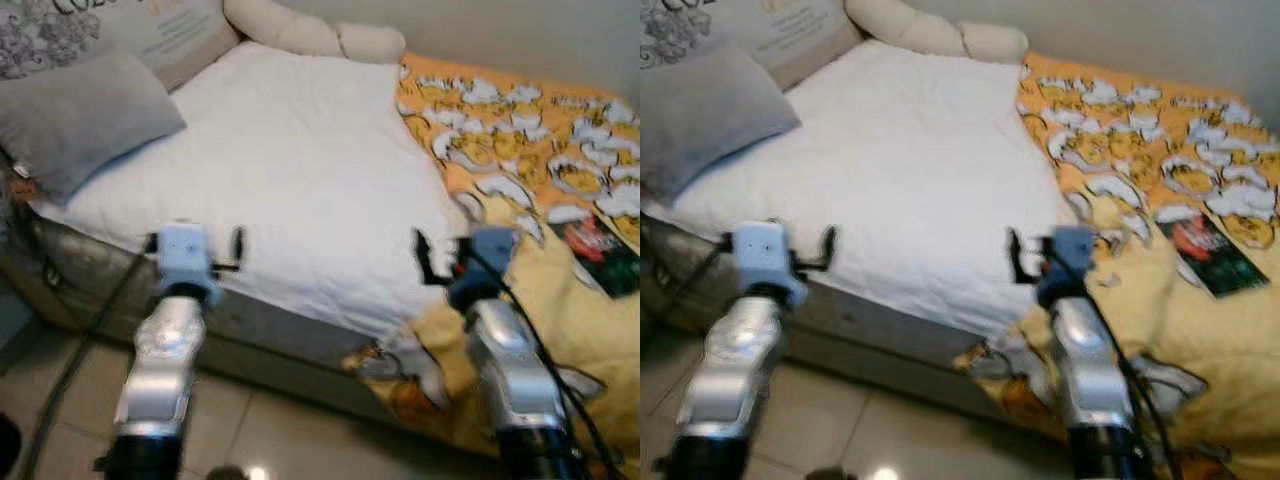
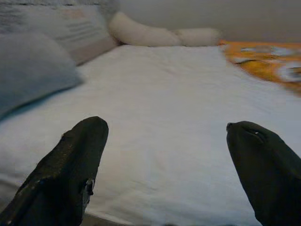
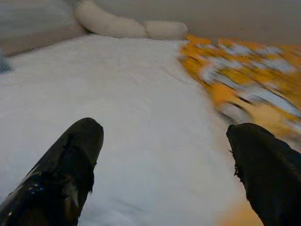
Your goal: Clean up the room
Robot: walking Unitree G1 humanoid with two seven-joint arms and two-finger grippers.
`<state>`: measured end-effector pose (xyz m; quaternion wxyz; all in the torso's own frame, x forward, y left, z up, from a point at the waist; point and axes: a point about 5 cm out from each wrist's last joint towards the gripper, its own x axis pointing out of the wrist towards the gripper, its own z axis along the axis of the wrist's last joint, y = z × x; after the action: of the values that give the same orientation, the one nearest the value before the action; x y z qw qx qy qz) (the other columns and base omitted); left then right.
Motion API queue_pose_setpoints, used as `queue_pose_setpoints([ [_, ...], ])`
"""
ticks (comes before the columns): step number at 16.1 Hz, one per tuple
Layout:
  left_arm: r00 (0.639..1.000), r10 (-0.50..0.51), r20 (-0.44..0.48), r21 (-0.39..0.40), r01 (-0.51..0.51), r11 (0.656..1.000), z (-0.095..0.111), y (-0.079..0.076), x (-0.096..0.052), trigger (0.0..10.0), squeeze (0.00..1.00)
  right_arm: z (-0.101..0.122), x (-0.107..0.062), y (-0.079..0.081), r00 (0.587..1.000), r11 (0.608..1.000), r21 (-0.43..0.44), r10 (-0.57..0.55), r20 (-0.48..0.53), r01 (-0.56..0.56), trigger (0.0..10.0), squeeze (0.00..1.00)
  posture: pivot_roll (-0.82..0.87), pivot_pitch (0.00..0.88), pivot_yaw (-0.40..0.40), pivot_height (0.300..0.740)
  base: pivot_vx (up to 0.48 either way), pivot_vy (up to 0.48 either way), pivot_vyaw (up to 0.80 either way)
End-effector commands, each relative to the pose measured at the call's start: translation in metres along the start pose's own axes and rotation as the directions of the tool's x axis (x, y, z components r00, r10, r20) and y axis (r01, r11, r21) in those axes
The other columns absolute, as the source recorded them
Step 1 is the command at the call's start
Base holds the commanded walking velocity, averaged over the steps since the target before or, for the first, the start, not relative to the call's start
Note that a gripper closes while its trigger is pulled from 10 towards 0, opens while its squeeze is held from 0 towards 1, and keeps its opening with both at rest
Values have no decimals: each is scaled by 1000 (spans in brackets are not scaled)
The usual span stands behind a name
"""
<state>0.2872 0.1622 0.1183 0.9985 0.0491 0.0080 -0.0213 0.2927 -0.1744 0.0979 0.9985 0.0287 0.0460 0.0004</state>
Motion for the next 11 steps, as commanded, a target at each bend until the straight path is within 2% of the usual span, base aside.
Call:
queue_pose_setpoints([
  [1, 1000, 6, 4, 12, -6, 1000, 2, 3, 1, 10000, 914, 8, 2, 0, 999, 1000, 16, 3, 32, -4, 10000, 0, 67, 0, -61, 740, 0, -480, 0],
  [4, 1000, 25, 6, 18, -25, 1000, 3, 8, 3, 10000, 918, 9, 3, 3, 999, 1000, 15, -2, 36, 1, 10000, 0, 72, 0, -56, 740, 0, -480, 0],
  [6, 999, 50, 5, 28, -50, 998, 3, 15, 4, 10000, 922, 8, 5, 7, 999, 996, 75, 38, 28, -40, 10000, 0, 74, 0, -53, 740, 0, -480, 0],
  [7, 999, 53, 5, 32, -53, 998, 2, 17, 4, 10000, 933, 9, 5, 10, 998, 995, 77, 56, 38, -59, 10000, 0, 75, 0, -52, 740, 0, -480, 0],
  [8, 999, 54, 5, 37, -54, 998, 2, 19, 4, 10000, 929, 10, 5, 10, 997, 997, 49, 61, 49, -63, 10000, 0, 77, 0, -52, 740, 0, -480, 0],
  [10, 997, 71, 13, 32, -71, 997, 3, 21, 4, 10000, 929, 11, 6, 9, 998, 998, -60, 26, 65, -22, 10000, 0, 77, 0, -48, 740, 0, -480, 0],
  [11, 997, 77, 15, 39, -78, 996, 3, 22, 4, 10000, 929, 10, 7, 9, 998, 997, -76, 24, 65, -19, 10000, 0, 77, 0, -48, 740, 0, -480, 0],
])
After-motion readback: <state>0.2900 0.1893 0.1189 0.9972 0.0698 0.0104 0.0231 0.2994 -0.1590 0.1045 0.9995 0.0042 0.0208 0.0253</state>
